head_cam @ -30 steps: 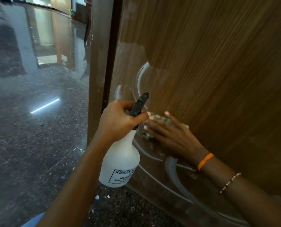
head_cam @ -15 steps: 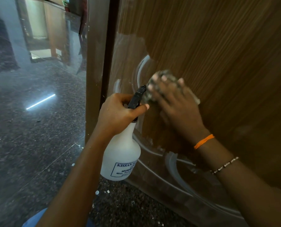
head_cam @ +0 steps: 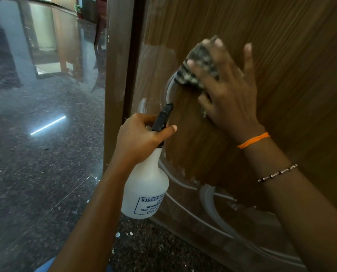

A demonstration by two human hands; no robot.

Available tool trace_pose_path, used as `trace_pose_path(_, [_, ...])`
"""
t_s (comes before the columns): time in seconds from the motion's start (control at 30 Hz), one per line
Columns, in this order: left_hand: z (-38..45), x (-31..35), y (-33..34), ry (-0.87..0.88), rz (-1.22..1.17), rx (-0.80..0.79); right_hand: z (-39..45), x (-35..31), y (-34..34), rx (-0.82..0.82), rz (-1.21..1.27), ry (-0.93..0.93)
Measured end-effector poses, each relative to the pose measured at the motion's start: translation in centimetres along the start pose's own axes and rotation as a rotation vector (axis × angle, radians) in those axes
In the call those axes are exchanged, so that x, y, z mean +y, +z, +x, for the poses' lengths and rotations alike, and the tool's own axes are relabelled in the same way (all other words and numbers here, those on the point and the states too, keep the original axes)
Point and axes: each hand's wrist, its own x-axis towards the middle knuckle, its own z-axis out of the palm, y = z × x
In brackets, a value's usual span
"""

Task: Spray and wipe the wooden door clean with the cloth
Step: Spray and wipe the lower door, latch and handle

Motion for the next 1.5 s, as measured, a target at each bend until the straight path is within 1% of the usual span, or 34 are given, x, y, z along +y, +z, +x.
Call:
trace_pose_path(0.1, [0.2,-0.5,-0.4,0.021,-0.005,0.061,0.5,0.2,-0.1,0.064,-0.02,0.046])
trace_pose_path(0.2, [0.4,-0.7,-0.6,0.078,0.041,0.122,0.2,-0.9,0.4,0.093,-0.016,0.079])
trace_pose_path(0.27, [0.4,-1.0,-0.6,0.098,0.081,0.155,-0.1,-1.8,0.9,0.1,-0.009,0.099])
trace_pose_path(0.33, [0.5,-1.5,-0.8,0.104,0.095,0.169,-0.5,-3.1,1.9,0.08,0.012,0.065])
trace_pose_path(0.4, [0.5,-2.1,-1.1,0.092,0.082,0.171,-1.7,-5.2,3.0,0.045,0.058,-0.034])
trace_pose_path(0.47, [0.5,-2.7,-1.3,0.09,0.096,0.138,-4.0,-7.6,4.6,-0.014,0.073,-0.222])
trace_pose_path(0.53, [0.2,-3.1,-1.2,0.095,0.1,0.088,-7.1,-9.8,6.4,-0.131,-0.007,-0.49])
trace_pose_path(0.57, [0.1,-3.2,-1.0,0.101,0.108,0.073,-8.1,-10.3,6.6,-0.178,-0.066,-0.592])
trace_pose_path(0.63, [-0.1,-3.2,-0.7,0.099,0.128,0.062,-8.3,-10.0,6.6,-0.222,-0.103,-0.678])
trace_pose_path(0.7, [0.0,-3.3,-0.6,0.074,0.12,0.061,-6.7,-8.9,6.0,-0.159,-0.07,-0.633])
trace_pose_path(0.73, [0.2,-3.4,-0.7,0.057,0.107,0.069,-5.4,-8.3,5.6,-0.091,-0.044,-0.555])
trace_pose_path(0.8, [0.6,-3.8,-0.9,0.021,0.058,0.094,-2.2,-6.6,4.6,0.067,-0.04,-0.321])
trace_pose_path(0.83, [0.8,-4.1,-1.0,0.01,0.033,0.1,-0.5,-5.8,4.1,0.115,-0.058,-0.185])
trace_pose_path(0.9, [1.0,-4.5,-1.2,0.001,0.015,0.103,2.3,-4.4,3.2,0.155,-0.078,0.04])
trace_pose_path(0.97, [1.1,-4.6,-1.5,0.001,0.034,0.104,3.7,-4.1,2.6,0.194,-0.067,0.13])
trace_pose_path(1.03, [1.1,-4.9,-1.8,-0.005,0.043,0.113,3.6,-4.8,2.8,0.185,-0.042,0.091])
trace_pose_path(1.13, [1.1,-5.2,-2.1,-0.008,0.012,0.126,0.9,-6.8,4.0,0.074,0.024,-0.056])
trace_pose_path(1.23, [1.0,-5.0,-2.3,0.004,-0.019,0.099,-2.6,-9.1,5.2,-0.061,0.07,-0.246])
trace_pose_path(1.33, [1.0,-4.9,-2.2,0.019,-0.05,0.079,-4.6,-10.8,5.6,-0.194,0.023,-0.457])
trace_pose_path(1.4, [1.0,-5.0,-2.0,0.013,-0.058,0.079,-3.9,-10.6,5.5,-0.219,0.004,-0.471])
trace_pose_path(1.43, [1.0,-5.1,-2.0,0.006,-0.063,0.078,-2.9,-10.1,5.4,-0.197,0.014,-0.438])
trace_pose_path(1.5, [1.0,-5.2,-1.9,-0.008,-0.07,0.076,-0.2,-8.7,4.8,-0.088,-0.008,-0.323])
